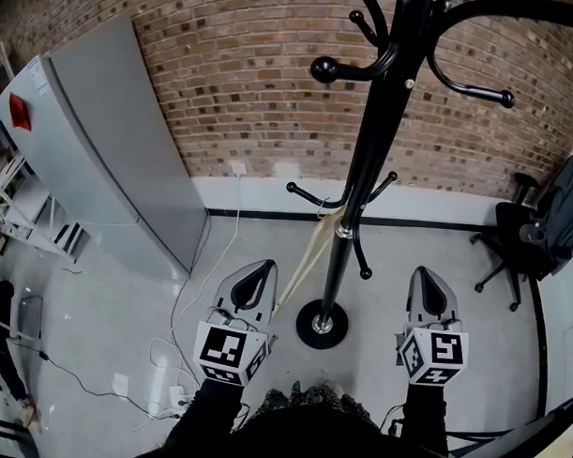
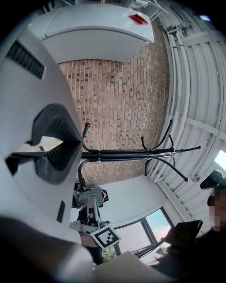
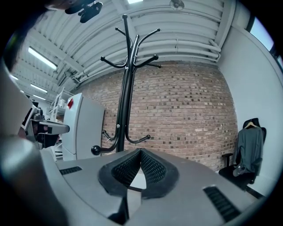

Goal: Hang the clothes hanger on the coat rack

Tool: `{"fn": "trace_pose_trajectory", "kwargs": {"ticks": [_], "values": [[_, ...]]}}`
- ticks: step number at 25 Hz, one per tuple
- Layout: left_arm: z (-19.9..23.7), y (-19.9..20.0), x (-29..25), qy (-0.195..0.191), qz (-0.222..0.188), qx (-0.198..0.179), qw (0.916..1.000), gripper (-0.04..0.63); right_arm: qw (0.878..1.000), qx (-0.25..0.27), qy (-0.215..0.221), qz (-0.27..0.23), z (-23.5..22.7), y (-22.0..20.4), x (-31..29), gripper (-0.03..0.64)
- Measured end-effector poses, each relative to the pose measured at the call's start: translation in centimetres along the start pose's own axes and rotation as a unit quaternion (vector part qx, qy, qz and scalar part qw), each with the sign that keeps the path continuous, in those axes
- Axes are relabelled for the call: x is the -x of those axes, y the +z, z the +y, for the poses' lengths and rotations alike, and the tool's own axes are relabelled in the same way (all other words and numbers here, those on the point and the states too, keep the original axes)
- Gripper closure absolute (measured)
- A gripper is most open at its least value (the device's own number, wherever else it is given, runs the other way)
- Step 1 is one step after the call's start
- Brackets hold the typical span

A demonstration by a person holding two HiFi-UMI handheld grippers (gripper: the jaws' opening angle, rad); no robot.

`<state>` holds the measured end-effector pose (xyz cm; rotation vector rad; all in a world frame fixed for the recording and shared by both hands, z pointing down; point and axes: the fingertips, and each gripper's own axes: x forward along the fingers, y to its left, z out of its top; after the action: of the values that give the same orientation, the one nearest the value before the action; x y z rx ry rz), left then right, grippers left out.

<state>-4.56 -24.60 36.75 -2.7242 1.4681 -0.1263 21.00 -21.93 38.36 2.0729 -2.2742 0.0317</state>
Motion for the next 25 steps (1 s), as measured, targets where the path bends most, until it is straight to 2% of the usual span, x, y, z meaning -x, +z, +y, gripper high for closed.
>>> {"fn": "trace_pose_trajectory", "kwargs": {"ticks": [13, 25], "values": [[0.3, -1.1, -1.0, 0.018, 0.013, -0.003, 0.9998, 0.589, 1.000, -0.001, -0.007, -0.011, 0.0, 1.3, 0.1, 0.609], [0.8, -2.4, -1.7, 0.023, 0.034, -0.010, 0.9991, 0.589, 1.000, 0.026, -0.010, -0.007, 0.3, 1.6, -0.7, 0.609]]}}
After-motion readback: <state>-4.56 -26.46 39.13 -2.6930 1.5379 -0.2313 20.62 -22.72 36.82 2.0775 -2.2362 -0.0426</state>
